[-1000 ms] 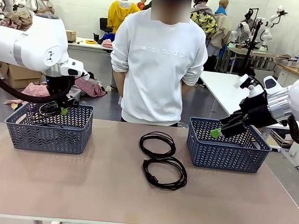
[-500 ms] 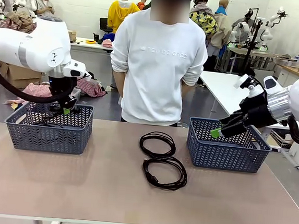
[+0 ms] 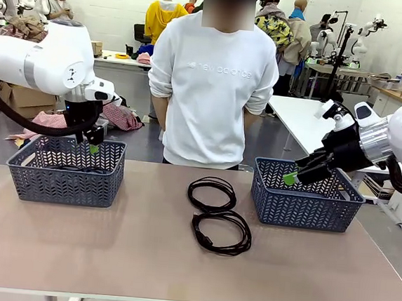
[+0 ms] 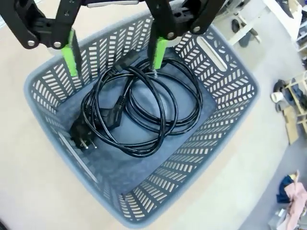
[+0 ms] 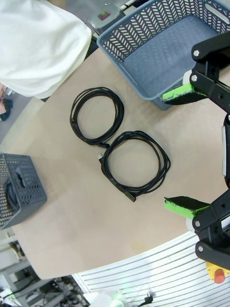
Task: Organize the cables according to human instructions.
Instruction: Pick up a bundle of cables and place it in the basket indicated by the human.
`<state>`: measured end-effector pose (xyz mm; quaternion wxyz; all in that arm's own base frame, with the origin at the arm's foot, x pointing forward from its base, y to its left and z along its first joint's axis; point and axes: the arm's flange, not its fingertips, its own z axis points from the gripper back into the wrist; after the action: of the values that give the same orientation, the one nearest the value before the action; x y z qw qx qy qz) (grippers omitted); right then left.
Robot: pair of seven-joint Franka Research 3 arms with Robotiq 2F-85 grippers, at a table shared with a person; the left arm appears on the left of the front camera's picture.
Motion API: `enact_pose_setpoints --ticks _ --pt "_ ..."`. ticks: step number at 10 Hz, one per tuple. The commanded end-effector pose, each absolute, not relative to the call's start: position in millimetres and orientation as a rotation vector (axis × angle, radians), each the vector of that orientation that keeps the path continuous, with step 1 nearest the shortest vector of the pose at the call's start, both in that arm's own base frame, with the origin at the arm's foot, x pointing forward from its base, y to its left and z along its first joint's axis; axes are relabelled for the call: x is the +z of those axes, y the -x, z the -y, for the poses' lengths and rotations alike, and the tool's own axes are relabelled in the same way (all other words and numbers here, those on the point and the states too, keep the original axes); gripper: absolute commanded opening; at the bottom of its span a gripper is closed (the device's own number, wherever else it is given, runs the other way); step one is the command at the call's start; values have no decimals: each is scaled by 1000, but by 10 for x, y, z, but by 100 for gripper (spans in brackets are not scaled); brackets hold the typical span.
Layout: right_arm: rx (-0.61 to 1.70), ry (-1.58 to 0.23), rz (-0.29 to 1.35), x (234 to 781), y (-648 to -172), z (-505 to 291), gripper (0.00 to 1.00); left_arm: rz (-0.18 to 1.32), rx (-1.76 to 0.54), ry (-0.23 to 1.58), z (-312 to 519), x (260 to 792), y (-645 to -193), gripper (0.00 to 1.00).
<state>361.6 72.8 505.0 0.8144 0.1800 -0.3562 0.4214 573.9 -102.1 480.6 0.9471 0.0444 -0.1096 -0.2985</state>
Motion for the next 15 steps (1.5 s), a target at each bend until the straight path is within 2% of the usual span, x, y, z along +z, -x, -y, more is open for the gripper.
enact_pose_setpoints --ticks 1,2,7,8,14,15 --pt "899 -406 769 5045 -3630 -728 100 219 -586 -77 1010 4854 -5706 97" --pt "899 -406 769 5045 -3630 -728 100 217 -583 -73 1011 4866 -5696 100" --pt "899 -406 769 5045 -3630 -728 100 230 -517 37 1061 4819 -5609 100" --pt "899 -406 769 5045 -3630 -728 100 225 -579 -55 1041 4841 -5715 100" --pt "899 -406 769 5045 -3630 -728 100 225 -573 -40 1068 4838 -5703 100" --pt "899 -406 769 5045 -3630 -728 100 266 -631 -5 1207 4869 -5627 100"
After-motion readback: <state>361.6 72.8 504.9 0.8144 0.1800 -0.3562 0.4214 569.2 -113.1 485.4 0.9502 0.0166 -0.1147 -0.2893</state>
